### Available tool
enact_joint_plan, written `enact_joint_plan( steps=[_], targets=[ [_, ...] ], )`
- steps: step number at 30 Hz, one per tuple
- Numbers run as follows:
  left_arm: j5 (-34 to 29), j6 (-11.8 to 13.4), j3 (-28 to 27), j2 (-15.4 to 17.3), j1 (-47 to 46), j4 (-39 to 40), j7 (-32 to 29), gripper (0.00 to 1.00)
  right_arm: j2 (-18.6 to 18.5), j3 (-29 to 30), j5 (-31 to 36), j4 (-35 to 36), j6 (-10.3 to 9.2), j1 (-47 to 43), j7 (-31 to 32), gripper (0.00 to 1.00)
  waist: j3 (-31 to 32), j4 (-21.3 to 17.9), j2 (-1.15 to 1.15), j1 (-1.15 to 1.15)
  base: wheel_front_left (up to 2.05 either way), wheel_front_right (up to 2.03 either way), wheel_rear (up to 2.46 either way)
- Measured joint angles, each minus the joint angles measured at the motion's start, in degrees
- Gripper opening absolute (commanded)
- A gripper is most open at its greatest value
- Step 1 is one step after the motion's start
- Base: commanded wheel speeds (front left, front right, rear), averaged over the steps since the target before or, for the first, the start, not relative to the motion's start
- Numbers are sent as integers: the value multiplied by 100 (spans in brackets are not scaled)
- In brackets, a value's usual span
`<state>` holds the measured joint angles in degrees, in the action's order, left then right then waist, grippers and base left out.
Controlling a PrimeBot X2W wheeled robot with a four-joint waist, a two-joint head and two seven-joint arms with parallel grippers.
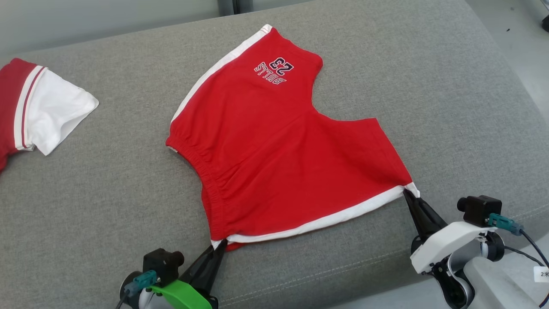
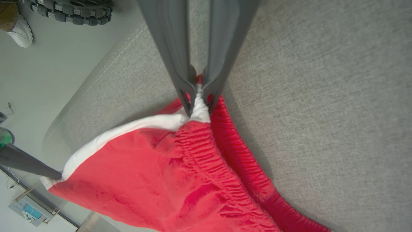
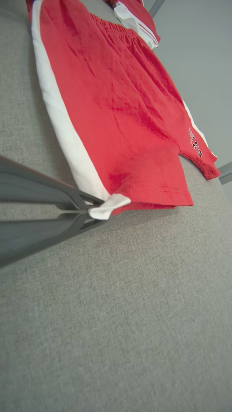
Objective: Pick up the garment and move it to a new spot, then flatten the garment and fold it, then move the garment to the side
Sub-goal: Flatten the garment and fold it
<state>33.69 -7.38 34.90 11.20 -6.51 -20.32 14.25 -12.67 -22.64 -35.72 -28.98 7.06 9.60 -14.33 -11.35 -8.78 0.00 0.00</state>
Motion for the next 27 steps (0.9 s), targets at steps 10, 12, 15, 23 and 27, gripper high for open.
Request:
enact_joint_plan(
  steps=[10,12,15,23,27],
  targets=[
    [86,0,-75,-113,107,-174,0,100,-26,-37,146,-56,1,-115,0,100,179,-20,0,0,0,0,0],
    [81,0,-85,-112,126,-174,0,100,-53,-21,189,-53,1,-136,0,100,190,-20,0,0,0,0,0],
    [20,0,-100,-101,158,-165,0,100,-67,40,222,-27,1,-179,0,100,211,-16,0,0,0,0,0],
    [33,38,-450,-32,432,15,-1,100,-190,471,412,147,1,-277,0,100,277,9,0,0,0,0,0],
    [13,187,-887,-10,437,372,0,100,-254,753,499,379,0,-280,0,100,318,28,0,0,0,0,0]
  ],
)
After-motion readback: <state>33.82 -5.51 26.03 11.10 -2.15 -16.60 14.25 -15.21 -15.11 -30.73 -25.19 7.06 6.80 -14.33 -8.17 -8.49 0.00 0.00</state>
